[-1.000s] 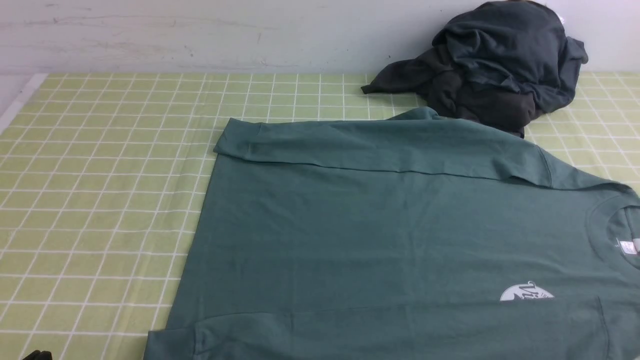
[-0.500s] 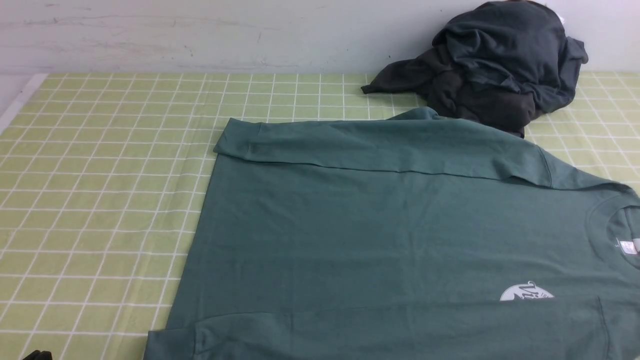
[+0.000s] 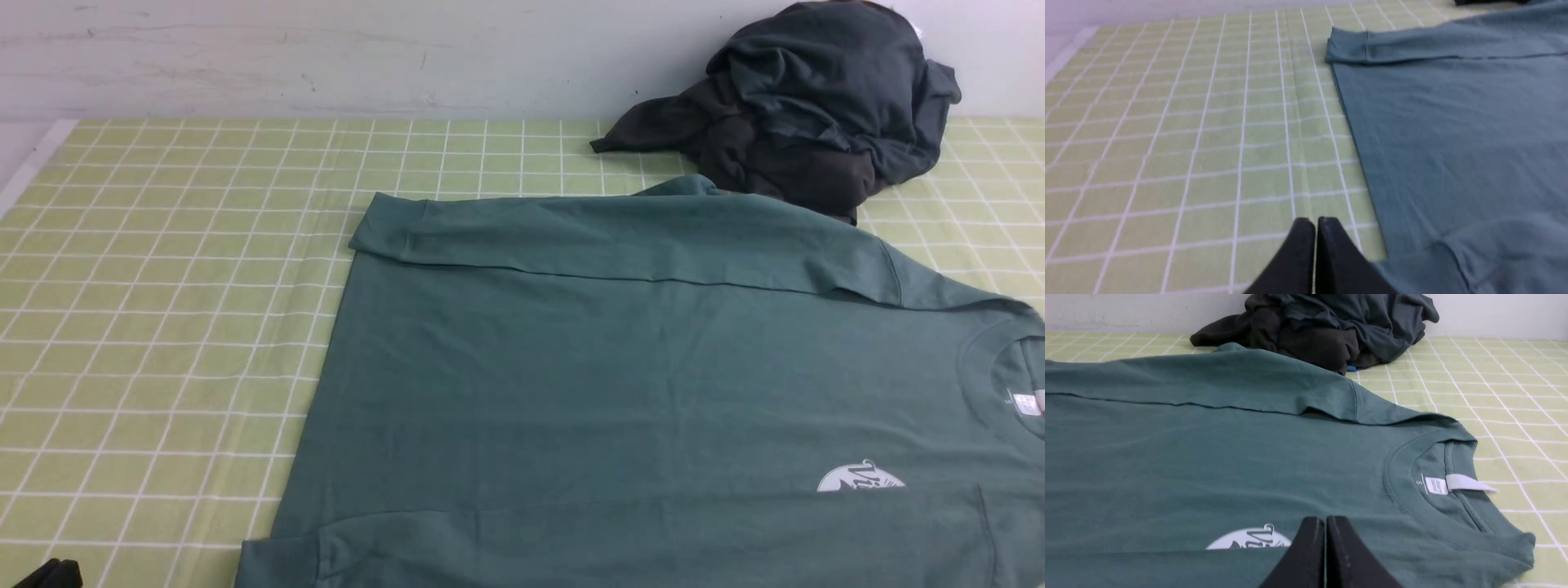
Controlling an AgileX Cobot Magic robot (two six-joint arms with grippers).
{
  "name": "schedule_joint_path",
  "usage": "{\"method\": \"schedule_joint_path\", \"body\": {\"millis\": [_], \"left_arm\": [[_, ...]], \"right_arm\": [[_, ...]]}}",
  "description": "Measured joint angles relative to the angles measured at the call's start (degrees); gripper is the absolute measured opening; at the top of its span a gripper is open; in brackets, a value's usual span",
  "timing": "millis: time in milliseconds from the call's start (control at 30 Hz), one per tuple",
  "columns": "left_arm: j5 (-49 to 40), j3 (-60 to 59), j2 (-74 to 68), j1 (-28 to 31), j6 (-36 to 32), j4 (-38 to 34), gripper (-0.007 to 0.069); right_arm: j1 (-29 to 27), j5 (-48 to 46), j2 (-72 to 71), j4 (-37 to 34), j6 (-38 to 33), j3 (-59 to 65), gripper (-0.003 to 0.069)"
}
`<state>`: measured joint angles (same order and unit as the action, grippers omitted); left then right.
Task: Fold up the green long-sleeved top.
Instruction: Use the left arm to clamp the cuff closest to it
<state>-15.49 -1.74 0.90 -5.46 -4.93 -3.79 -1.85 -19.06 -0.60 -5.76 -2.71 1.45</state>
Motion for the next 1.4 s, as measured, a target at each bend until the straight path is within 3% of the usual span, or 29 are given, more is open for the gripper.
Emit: {"method": "schedule_joint_path", "body": {"millis": [133,233,433,533,567,767,800,967,1133,1233,1300,1400], "left_arm": [[9.2,0.0,0.0,0.0,0.0,0.1,-0.0003],[23.0,0.0,0.0,0.0,0.0,0.1,-0.0003],[43.4,0.0,0.0,0.0,0.9,0.2,-0.0003],[49.2,0.1,0.0,0.0,4.0,0.2,-0.0003],[49.1,1.8,0.0,0.0,8.0,1.1,-0.0003],[30.3,19.9,-6.7,0.0,13.1,10.7,-0.0003],[21.4,28.0,-12.4,0.0,13.4,14.2,-0.0003],[9.5,36.8,-25.9,0.0,13.7,16.5,-0.0003],[-14.1,37.0,-39.8,0.0,13.9,6.6,-0.0003],[-25.5,37.0,-48.4,0.0,8.7,-2.1,-0.0001],[-27.3,37.0,-51.2,0.0,6.0,-5.1,0.0001],[-28.7,37.0,-59.9,0.0,-3.2,-13.9,0.0048]], "right_arm": [[0.0,8.3,0.0,-0.1,0.0,0.2,0.0005],[0.0,24.0,0.0,-0.2,0.1,0.2,0.0005],[0.0,44.4,0.0,-0.9,4.3,0.2,0.0005],[0.0,50.5,0.0,-1.2,6.9,0.2,0.0005],[0.0,53.0,0.0,-0.9,7.9,0.2,0.0005],[0.0,46.4,4.5,4.5,8.3,-11.1,0.0],[0.0,38.7,9.3,7.8,8.3,-19.1,-0.0002],[0.0,21.3,21.8,11.4,8.3,-32.8,-0.0004],[0.2,0.4,34.0,6.7,8.4,-37.3,-0.0005],[2.5,-8.0,40.6,-0.8,8.5,-35.2,-0.0005],[3.3,-8.4,42.2,-3.1,8.5,-34.4,-0.0005],[7.3,-8.7,50.3,-7.7,4.1,-31.1,-0.0005]]}}
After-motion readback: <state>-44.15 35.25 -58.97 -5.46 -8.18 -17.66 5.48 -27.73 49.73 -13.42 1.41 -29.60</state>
